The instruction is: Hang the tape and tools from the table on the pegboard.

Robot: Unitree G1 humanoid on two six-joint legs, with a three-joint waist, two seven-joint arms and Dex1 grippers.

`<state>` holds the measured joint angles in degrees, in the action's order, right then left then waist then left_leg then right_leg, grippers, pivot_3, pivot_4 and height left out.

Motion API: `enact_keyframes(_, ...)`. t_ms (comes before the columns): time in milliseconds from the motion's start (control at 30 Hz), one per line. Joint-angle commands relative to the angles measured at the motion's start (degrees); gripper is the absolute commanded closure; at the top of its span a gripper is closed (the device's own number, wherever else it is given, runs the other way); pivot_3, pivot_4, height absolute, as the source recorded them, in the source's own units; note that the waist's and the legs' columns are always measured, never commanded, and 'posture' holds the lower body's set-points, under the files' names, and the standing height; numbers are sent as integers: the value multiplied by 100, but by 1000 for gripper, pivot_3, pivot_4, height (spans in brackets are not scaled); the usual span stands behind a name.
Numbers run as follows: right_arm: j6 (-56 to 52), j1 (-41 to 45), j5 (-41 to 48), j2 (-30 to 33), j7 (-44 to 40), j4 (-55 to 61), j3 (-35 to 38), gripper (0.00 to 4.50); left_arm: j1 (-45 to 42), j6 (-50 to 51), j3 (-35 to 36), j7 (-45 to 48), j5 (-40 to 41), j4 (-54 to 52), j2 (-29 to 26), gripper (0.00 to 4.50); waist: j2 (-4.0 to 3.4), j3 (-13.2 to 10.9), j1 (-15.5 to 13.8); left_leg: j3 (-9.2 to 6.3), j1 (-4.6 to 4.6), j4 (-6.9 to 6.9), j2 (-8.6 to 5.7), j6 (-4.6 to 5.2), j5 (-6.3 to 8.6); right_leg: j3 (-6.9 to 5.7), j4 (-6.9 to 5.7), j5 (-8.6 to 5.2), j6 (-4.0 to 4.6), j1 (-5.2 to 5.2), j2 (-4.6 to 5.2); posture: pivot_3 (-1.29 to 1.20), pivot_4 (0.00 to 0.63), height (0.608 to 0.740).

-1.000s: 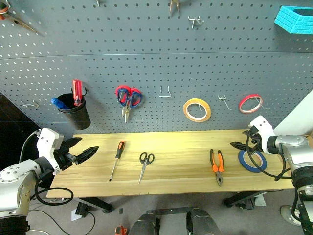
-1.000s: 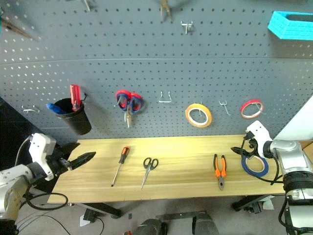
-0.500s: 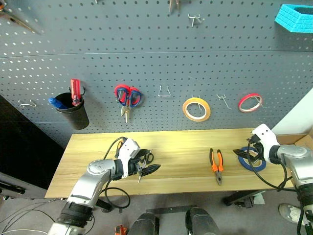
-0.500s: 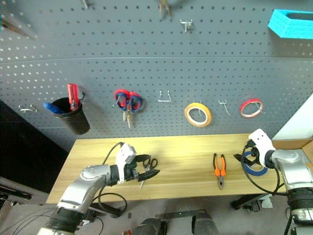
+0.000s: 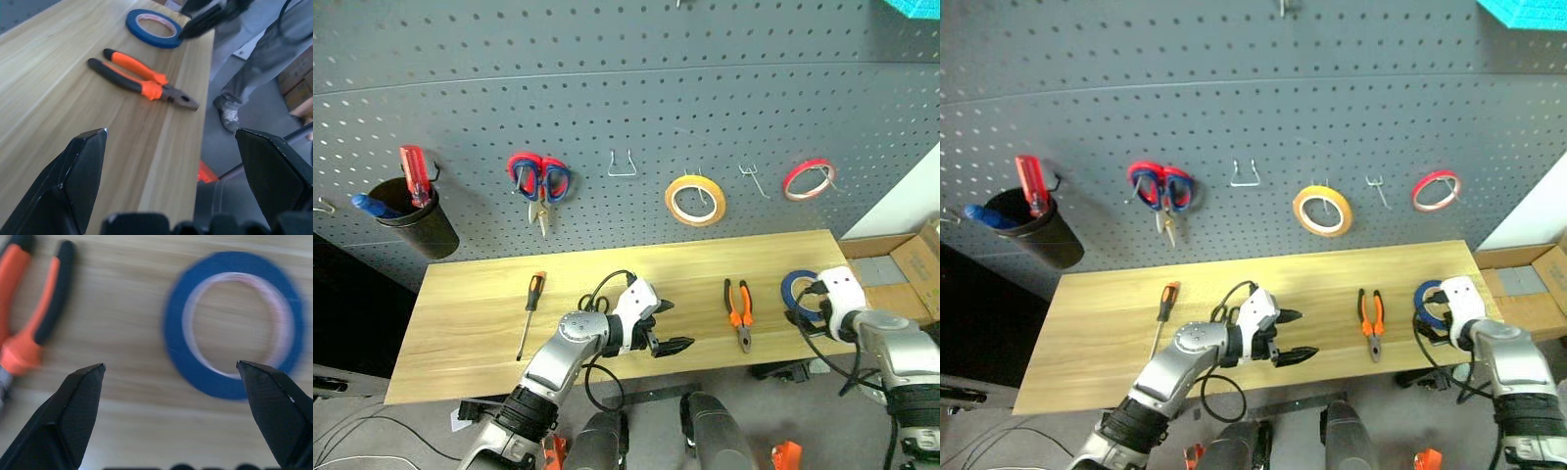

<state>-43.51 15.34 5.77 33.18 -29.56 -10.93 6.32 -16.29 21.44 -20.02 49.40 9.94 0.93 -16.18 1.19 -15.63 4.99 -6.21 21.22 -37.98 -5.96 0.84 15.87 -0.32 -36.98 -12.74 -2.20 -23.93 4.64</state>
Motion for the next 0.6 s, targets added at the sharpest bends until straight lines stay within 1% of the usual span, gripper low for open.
enact_keyframes(33,441,318,-76,-117,102,-466,-107,0,60,188,105,-112,45,-506,-103,44,-9,-21,-8,-1,8,0,0,0,0,-1,-2,0,0,-9,0,-142,336,740)
enact_keyframes(267,800,730,-146,-232,352,-1151,-161,0,226,524,225,-141,196,-1026,-403,44,-7,-95,-41,-11,42,-1,-4,0,0,-10,0,3,-1,-35,0,-106,339,740)
enact_keyframes(467,391,1000,-178,-331,823,-1615,-51,0,281,646,281,-156,250,-1189,-523,44,-8,-118,-60,-13,57,-1,-4,-1,2,-11,1,4,-2,-48,2,-102,341,740)
enact_keyframes(600,117,1306,51,-553,1216,-2232,345,0,278,728,302,-164,276,-1296,-538,44,2,-123,-59,-11,56,-2,-5,1,3,-10,2,4,-3,-47,2,-94,340,740)
